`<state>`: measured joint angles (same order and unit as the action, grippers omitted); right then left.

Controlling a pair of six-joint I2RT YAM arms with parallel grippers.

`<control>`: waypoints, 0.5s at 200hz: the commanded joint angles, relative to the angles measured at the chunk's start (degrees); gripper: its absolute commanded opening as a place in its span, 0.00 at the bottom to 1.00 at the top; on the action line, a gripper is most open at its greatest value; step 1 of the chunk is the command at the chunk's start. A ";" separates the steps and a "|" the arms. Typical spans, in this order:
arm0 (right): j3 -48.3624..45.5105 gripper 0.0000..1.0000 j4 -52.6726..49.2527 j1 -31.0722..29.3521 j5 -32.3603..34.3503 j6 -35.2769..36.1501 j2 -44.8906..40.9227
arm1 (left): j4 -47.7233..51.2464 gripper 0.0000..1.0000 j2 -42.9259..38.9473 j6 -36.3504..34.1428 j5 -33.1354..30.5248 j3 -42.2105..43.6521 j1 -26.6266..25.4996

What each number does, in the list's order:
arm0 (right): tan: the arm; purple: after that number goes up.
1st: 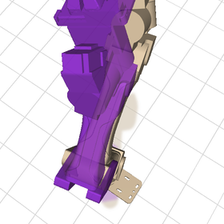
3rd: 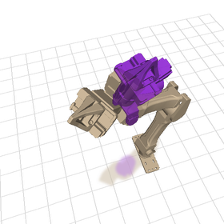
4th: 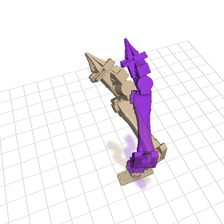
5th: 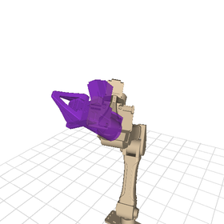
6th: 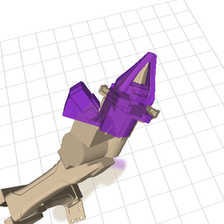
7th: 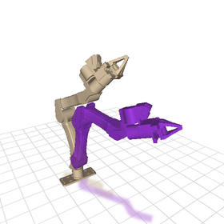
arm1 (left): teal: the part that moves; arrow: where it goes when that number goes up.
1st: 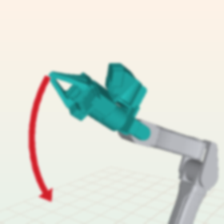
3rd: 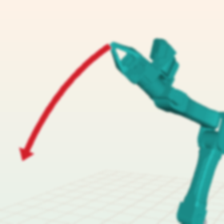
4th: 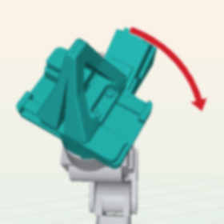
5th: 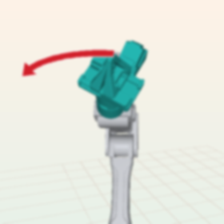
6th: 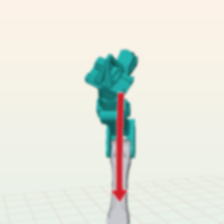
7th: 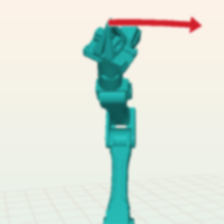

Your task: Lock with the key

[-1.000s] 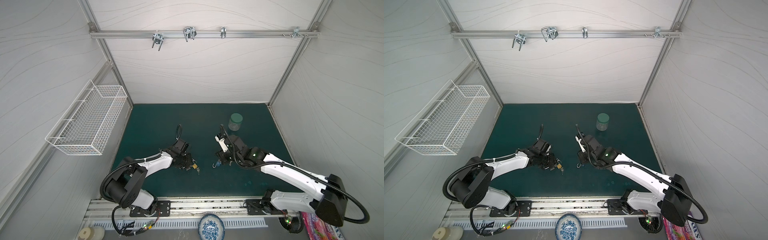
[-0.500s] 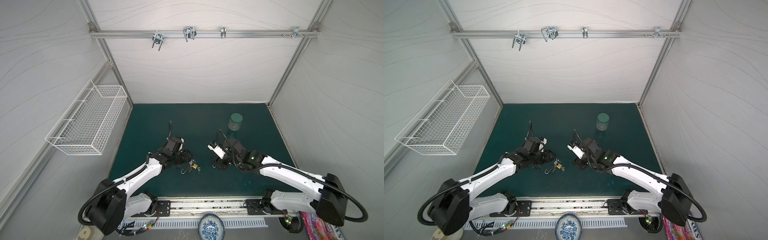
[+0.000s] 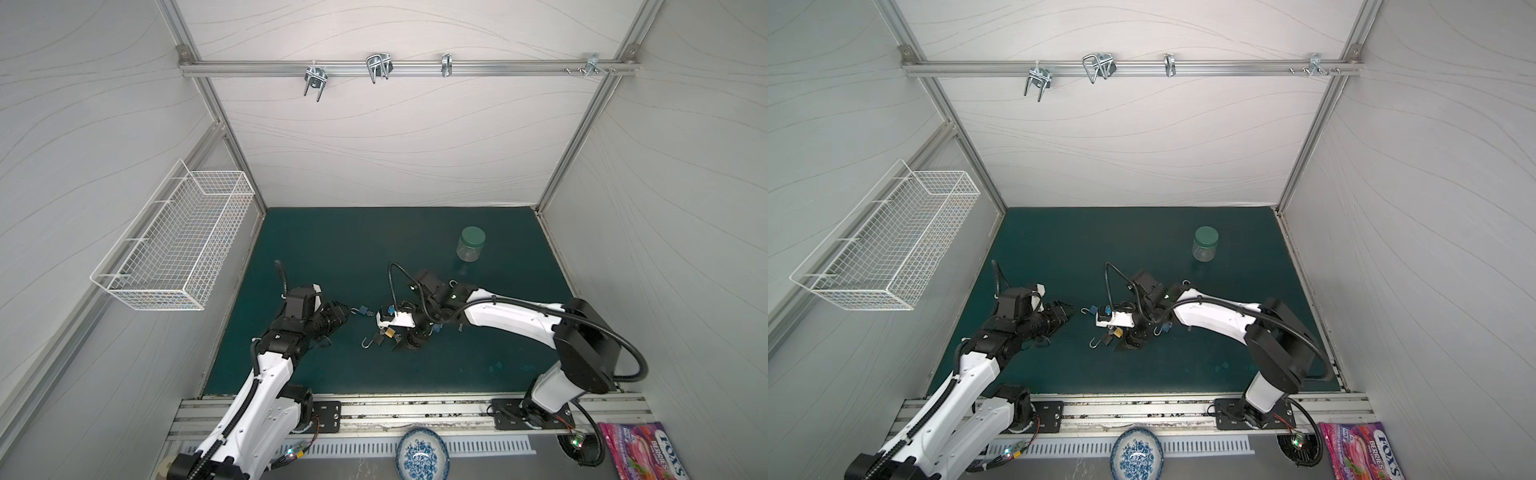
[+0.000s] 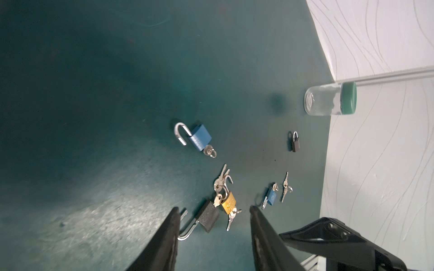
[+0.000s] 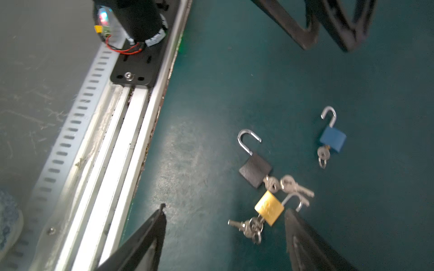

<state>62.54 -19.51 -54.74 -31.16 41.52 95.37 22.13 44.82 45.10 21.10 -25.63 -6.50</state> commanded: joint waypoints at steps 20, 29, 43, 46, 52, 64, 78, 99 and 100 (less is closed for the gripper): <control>12.62 0.71 -15.08 -0.37 -7.15 20.70 11.76 | -0.47 0.49 -1.53 2.89 6.07 1.38 7.47; 15.34 0.69 -17.29 -0.52 -6.42 22.13 14.20 | -1.47 0.49 -1.64 3.44 7.80 1.93 9.46; 19.25 0.66 -20.66 -0.63 -5.40 24.10 17.51 | -2.17 0.49 -1.49 3.63 9.49 2.21 11.88; 19.92 0.65 -21.22 -0.63 -5.26 24.42 18.13 | -2.21 0.49 -1.36 3.53 9.73 2.22 12.25; 21.36 0.64 -22.22 -0.76 -4.80 25.40 19.32 | -2.27 0.48 -1.17 3.34 10.24 2.16 12.83; 23.12 0.64 -23.22 -1.06 -3.83 26.70 21.12 | -2.26 0.48 -0.55 2.85 10.84 2.00 13.67; 24.18 0.63 -23.13 -1.46 -2.67 27.76 22.69 | -2.27 0.48 -0.12 2.47 11.23 1.96 14.16; 24.99 0.61 -22.68 -1.86 -1.34 29.80 24.76 | -2.51 0.47 0.36 2.32 11.55 2.18 14.74; 25.08 0.60 -22.68 -1.86 -1.31 29.87 24.81 | -2.52 0.47 0.36 2.29 11.57 2.17 14.75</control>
<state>86.00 -37.87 -55.70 -32.97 64.20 117.69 21.93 44.77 47.57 30.63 -22.98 7.42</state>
